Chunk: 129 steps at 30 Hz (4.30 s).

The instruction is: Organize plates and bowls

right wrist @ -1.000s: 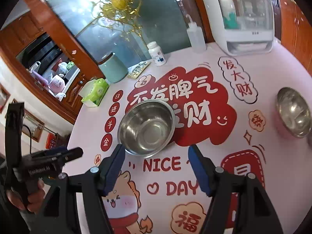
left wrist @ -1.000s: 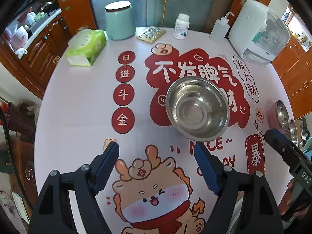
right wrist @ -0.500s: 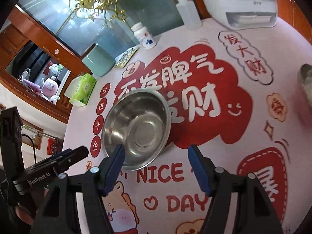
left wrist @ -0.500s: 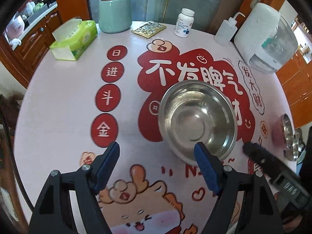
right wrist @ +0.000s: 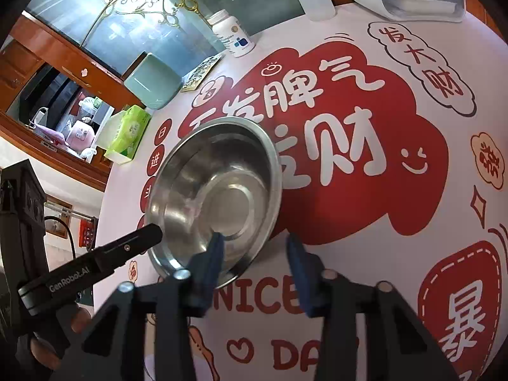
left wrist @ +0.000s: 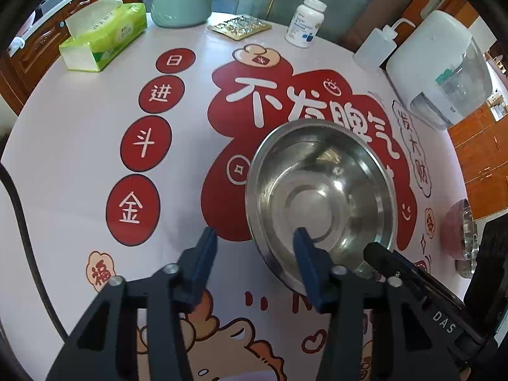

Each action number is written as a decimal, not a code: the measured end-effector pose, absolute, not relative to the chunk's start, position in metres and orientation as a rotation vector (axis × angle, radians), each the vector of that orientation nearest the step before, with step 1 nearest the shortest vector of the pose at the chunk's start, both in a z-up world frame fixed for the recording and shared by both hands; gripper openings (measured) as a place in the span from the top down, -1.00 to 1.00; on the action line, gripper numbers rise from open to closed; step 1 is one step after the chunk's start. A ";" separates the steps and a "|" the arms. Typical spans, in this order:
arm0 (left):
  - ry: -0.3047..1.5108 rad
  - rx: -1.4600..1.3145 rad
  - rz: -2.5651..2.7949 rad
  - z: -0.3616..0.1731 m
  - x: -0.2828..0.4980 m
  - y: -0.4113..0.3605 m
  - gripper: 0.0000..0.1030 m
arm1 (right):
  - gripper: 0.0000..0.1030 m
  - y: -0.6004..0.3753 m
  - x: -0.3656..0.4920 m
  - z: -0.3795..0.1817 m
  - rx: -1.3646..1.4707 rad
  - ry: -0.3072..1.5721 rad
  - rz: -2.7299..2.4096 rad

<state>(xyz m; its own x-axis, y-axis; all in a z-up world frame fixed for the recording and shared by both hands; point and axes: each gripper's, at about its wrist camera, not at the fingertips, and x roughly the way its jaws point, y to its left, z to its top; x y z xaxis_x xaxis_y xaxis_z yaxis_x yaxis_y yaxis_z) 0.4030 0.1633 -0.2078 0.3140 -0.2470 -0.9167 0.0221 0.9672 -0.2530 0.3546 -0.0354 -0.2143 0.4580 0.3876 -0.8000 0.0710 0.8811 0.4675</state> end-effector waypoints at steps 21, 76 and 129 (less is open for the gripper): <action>1.213 -0.156 -0.215 -0.206 0.397 0.154 0.68 | 0.64 -0.031 0.348 -0.207 0.484 1.051 0.255; 1.185 -0.299 -0.023 -0.155 0.072 0.203 0.65 | 0.64 0.001 0.101 -0.168 0.264 1.139 0.564; 1.288 -0.342 -0.016 -0.189 0.038 0.233 0.60 | 0.13 0.008 0.056 -0.196 0.057 1.315 0.571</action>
